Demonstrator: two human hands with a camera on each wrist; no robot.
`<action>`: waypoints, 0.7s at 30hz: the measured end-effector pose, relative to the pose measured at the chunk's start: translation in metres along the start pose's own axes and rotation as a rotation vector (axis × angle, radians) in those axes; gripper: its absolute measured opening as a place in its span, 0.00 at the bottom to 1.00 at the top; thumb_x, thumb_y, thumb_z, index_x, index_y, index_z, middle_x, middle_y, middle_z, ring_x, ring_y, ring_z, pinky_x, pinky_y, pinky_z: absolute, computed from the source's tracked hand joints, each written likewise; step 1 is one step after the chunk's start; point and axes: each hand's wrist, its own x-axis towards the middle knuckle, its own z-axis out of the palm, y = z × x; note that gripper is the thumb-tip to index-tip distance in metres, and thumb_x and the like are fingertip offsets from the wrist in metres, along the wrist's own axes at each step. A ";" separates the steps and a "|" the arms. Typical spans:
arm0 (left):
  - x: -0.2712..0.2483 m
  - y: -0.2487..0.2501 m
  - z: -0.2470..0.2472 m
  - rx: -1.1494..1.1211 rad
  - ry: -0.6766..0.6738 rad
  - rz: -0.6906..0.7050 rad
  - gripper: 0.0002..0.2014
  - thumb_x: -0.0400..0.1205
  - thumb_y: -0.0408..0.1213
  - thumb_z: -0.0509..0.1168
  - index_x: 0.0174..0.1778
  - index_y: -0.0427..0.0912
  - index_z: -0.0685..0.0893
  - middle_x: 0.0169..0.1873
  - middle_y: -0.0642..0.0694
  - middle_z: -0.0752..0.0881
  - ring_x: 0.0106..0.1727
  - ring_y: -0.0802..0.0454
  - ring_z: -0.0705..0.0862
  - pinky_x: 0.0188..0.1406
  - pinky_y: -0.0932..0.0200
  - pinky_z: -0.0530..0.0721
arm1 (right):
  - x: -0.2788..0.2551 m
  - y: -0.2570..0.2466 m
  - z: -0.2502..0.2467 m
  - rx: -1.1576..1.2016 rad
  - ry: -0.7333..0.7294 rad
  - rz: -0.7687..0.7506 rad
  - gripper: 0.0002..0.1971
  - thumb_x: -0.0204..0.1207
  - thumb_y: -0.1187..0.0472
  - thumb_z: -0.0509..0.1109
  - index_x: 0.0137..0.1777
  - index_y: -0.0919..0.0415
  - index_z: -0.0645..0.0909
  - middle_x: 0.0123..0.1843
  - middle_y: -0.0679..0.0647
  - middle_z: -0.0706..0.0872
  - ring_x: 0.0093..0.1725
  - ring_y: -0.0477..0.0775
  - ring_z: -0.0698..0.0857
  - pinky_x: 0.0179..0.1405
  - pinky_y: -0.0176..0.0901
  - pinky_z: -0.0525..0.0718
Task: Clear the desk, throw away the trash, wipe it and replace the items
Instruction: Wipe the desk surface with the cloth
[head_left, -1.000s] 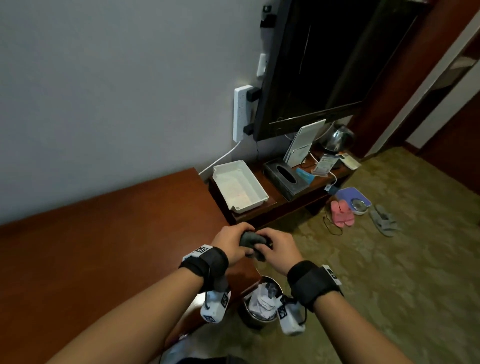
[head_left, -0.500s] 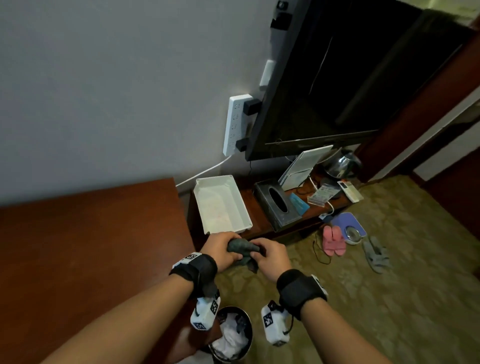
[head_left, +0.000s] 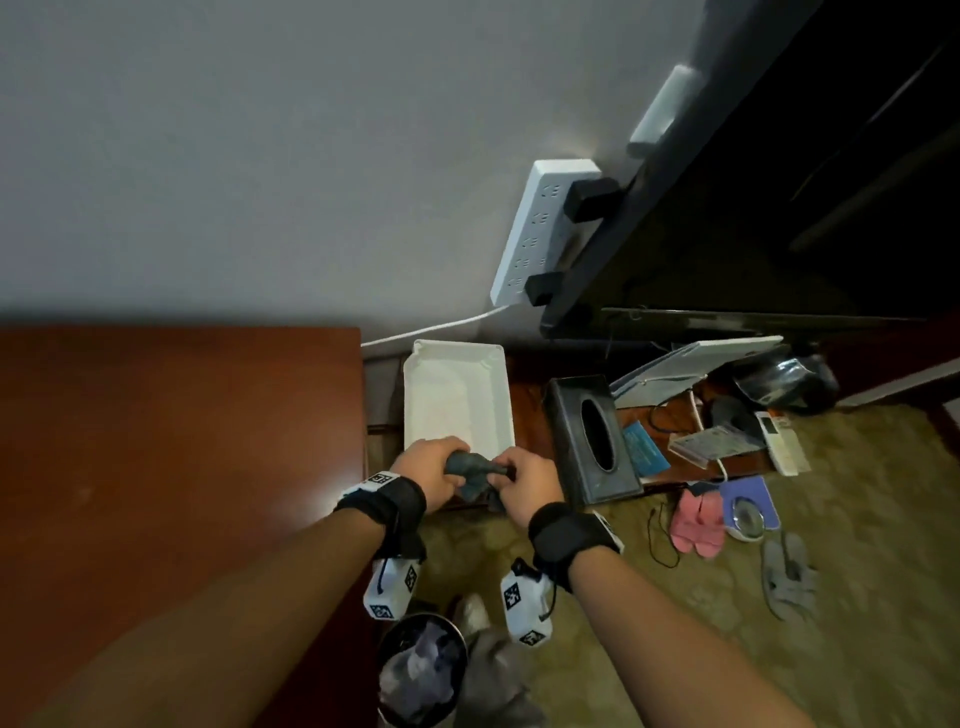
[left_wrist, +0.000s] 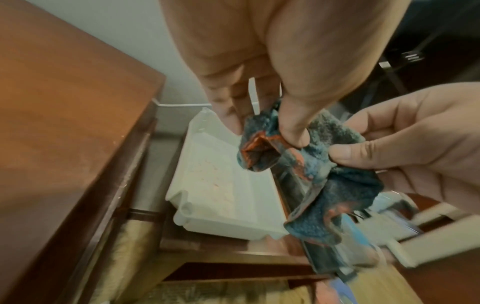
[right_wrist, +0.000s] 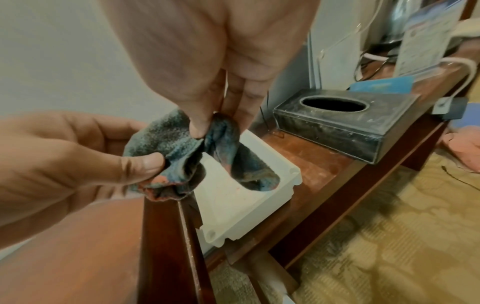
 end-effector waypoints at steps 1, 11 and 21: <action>0.010 -0.005 0.003 -0.015 0.023 -0.062 0.19 0.75 0.35 0.74 0.60 0.51 0.81 0.54 0.48 0.87 0.53 0.49 0.84 0.51 0.59 0.80 | 0.017 0.004 0.002 0.004 -0.035 -0.004 0.09 0.79 0.66 0.70 0.40 0.53 0.81 0.37 0.50 0.84 0.35 0.46 0.84 0.30 0.30 0.83; 0.096 -0.053 0.072 0.019 0.207 -0.406 0.09 0.74 0.35 0.72 0.49 0.48 0.87 0.48 0.46 0.88 0.51 0.45 0.86 0.48 0.59 0.79 | 0.151 0.063 0.052 -0.201 -0.314 -0.123 0.09 0.83 0.67 0.63 0.57 0.59 0.82 0.55 0.60 0.87 0.55 0.61 0.84 0.57 0.49 0.84; 0.102 -0.053 0.110 0.112 0.167 -0.460 0.19 0.76 0.35 0.70 0.64 0.51 0.83 0.57 0.46 0.87 0.57 0.45 0.85 0.57 0.54 0.83 | 0.165 0.094 0.063 -0.313 -0.409 -0.303 0.22 0.77 0.65 0.70 0.71 0.60 0.78 0.69 0.59 0.82 0.70 0.61 0.79 0.72 0.51 0.77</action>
